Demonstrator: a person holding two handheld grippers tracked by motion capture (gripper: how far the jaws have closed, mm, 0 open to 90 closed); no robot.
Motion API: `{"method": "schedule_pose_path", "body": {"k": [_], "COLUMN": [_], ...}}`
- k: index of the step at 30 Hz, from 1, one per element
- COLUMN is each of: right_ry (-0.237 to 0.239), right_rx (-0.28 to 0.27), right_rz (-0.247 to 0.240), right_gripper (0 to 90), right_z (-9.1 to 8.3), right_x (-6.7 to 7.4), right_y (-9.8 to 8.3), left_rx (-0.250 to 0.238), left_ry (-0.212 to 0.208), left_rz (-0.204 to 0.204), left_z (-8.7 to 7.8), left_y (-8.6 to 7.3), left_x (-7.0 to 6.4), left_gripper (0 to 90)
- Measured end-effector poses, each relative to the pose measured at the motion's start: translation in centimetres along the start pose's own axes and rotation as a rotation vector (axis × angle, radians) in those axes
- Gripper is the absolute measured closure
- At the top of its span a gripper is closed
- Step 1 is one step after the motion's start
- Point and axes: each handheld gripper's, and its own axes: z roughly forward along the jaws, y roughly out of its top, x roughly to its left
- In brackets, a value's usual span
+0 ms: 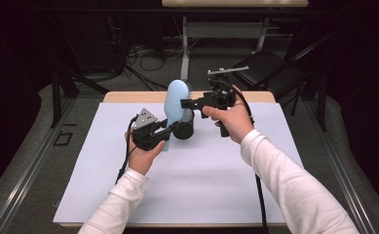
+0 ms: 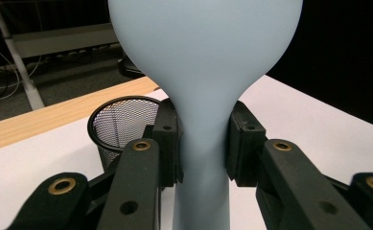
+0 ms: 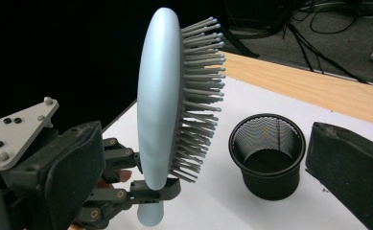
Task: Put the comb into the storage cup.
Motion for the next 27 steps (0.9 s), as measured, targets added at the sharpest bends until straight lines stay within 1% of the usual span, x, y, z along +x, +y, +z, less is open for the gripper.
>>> {"method": "schedule_pose_path", "body": {"k": [6,9,11,16,18,23,27], "right_ry": [0.012,0.016,0.021,0.028,0.030,0.033,0.035], "right_rx": [0.004,0.008,0.007,0.012,0.014,0.015,0.016], "right_rz": [0.018,0.017,0.029,0.031,0.034,0.040,0.039], "right_gripper": [0.0,0.0,0.0,0.0,0.0,1.0,4.1], "right_z": [0.5,0.8,1.0,1.6,1.7,1.9,2.1], "right_x": [0.1,0.2,0.3,0.3,0.3,0.4,0.3], "right_y": [0.1,0.2,0.2,0.3,0.3,0.3,0.3], "left_rx": [-0.002,-0.001,0.001,0.002,0.002,0.004,0.005], "left_ry": [0.002,0.000,-0.001,-0.003,-0.002,-0.003,-0.005], "left_rz": [0.006,0.009,0.011,0.011,0.017,0.024,0.025], "left_z": [0.1,0.1,0.1,0.3,0.3,0.4,0.5], "left_y": [0.0,-0.1,-0.1,-0.2,-0.2,-0.2,-0.3], "left_x": [-0.2,-0.2,-0.3,-0.5,-0.5,-0.7,-0.8], "left_gripper": [69.9,69.9,69.9,69.9,69.9,69.9,69.9]}}
